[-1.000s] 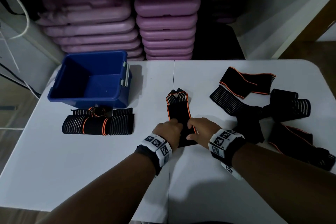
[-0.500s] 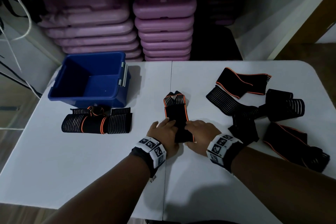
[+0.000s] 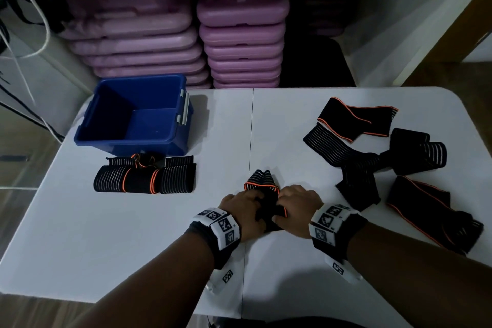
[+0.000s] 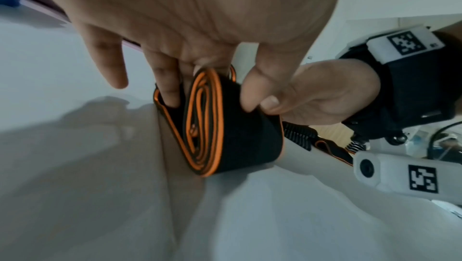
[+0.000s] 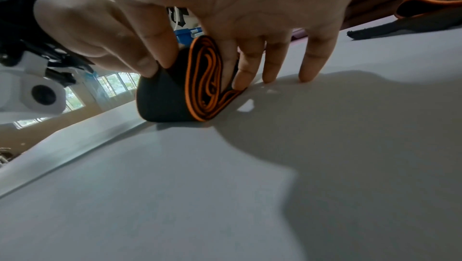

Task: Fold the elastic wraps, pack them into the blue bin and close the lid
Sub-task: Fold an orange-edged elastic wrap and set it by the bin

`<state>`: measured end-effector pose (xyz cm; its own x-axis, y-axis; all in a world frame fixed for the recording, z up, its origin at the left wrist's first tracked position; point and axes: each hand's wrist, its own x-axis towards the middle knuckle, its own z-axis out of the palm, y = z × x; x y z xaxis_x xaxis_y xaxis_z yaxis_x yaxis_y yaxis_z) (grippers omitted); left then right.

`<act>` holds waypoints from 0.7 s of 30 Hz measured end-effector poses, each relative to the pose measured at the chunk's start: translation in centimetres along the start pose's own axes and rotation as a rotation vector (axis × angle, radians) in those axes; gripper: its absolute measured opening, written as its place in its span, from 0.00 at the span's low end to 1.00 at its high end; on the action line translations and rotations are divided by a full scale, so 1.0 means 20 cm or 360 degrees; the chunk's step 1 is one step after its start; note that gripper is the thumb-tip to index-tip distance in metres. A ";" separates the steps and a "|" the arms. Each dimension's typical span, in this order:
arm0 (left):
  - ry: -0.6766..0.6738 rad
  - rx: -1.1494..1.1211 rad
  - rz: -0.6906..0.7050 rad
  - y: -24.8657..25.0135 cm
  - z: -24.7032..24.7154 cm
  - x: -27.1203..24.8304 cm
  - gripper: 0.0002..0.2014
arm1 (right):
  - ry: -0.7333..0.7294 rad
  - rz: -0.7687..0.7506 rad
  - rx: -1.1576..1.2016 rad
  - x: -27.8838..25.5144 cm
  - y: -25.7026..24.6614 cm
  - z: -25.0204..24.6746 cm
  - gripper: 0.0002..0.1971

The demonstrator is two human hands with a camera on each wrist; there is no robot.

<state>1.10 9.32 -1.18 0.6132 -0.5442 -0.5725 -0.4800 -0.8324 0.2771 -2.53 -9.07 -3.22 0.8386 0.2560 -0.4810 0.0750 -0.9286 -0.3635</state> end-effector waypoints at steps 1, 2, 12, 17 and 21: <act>0.0027 0.0001 0.0015 -0.01 -0.01 0.01 0.29 | -0.0020 0.0025 -0.0005 0.02 0.01 -0.01 0.21; 0.0052 0.0001 0.0023 -0.01 -0.01 0.01 0.30 | -0.0034 0.0064 0.0016 0.03 0.01 -0.01 0.21; 0.0349 -0.0100 -0.0028 0.02 0.04 -0.04 0.21 | 0.0268 0.0159 0.0125 0.01 -0.01 -0.01 0.14; 0.0339 0.0225 -0.0026 0.02 0.08 -0.05 0.31 | 0.0250 0.0063 -0.0054 -0.04 -0.04 0.01 0.34; 0.0410 0.0233 -0.0022 0.01 0.07 -0.03 0.29 | 0.0246 0.0025 -0.0082 -0.02 -0.02 0.03 0.33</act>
<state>-0.20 9.66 -1.91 0.7503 -0.5572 -0.3558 -0.5445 -0.8260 0.1454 -3.32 -8.67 -3.42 0.9126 0.2005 -0.3564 0.0853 -0.9457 -0.3135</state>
